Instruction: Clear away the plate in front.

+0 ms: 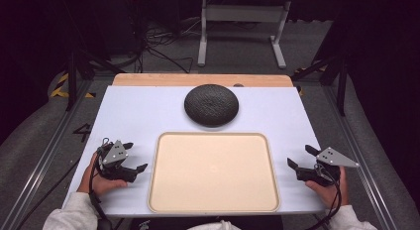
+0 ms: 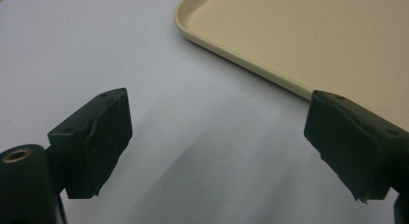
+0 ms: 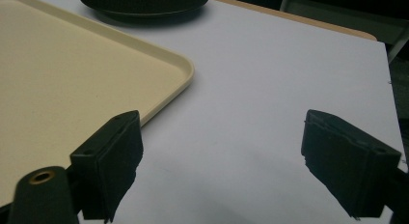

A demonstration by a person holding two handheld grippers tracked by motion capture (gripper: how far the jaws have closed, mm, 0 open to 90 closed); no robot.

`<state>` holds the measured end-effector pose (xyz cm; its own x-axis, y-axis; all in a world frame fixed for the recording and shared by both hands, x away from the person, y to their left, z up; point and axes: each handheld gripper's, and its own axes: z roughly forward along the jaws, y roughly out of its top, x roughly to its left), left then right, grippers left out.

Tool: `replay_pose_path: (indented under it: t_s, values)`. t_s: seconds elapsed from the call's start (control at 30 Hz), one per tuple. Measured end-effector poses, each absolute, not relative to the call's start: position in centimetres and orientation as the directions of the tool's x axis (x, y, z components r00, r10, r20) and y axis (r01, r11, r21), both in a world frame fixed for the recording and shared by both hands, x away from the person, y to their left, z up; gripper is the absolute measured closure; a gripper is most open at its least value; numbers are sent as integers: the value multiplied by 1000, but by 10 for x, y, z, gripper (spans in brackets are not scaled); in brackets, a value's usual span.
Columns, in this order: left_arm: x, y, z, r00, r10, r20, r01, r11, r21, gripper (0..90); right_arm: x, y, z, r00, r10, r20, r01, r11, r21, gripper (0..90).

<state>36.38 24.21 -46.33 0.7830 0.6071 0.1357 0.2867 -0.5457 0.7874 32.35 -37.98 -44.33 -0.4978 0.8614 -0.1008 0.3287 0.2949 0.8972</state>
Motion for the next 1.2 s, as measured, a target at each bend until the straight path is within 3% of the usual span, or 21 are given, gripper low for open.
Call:
replay_pose_path:
  t_s: [0.2, 0.33, 0.63, 0.83, 0.97, 1.2]
  values:
    - [370, 242, -452, 801, 590, 96, 278, -510, 814, 107, 323, -379, -443, -493, 865, -92, 339, 288, 896, 157]
    - [383, 236, -438, 807, 577, 125, 261, -539, 801, 109, 325, -378, -443, -491, 866, -92, 342, 289, 894, 160]
    - [433, 199, -413, 836, 476, 273, 153, -680, 717, 132, 322, -381, -444, -478, 875, -82, 354, 277, 893, 161]
    - [453, 191, -422, 780, 481, 400, 105, -731, 675, 239, 322, -382, -446, -471, 879, -74, 361, 269, 893, 161]
    - [461, 210, -432, 757, 587, 288, 212, -637, 741, 212, 321, -380, -447, -469, 881, -66, 367, 262, 892, 161]
    - [462, 229, -421, 770, 619, 157, 290, -559, 777, 179, 329, -371, -442, -492, 868, -71, 339, 266, 902, 161]
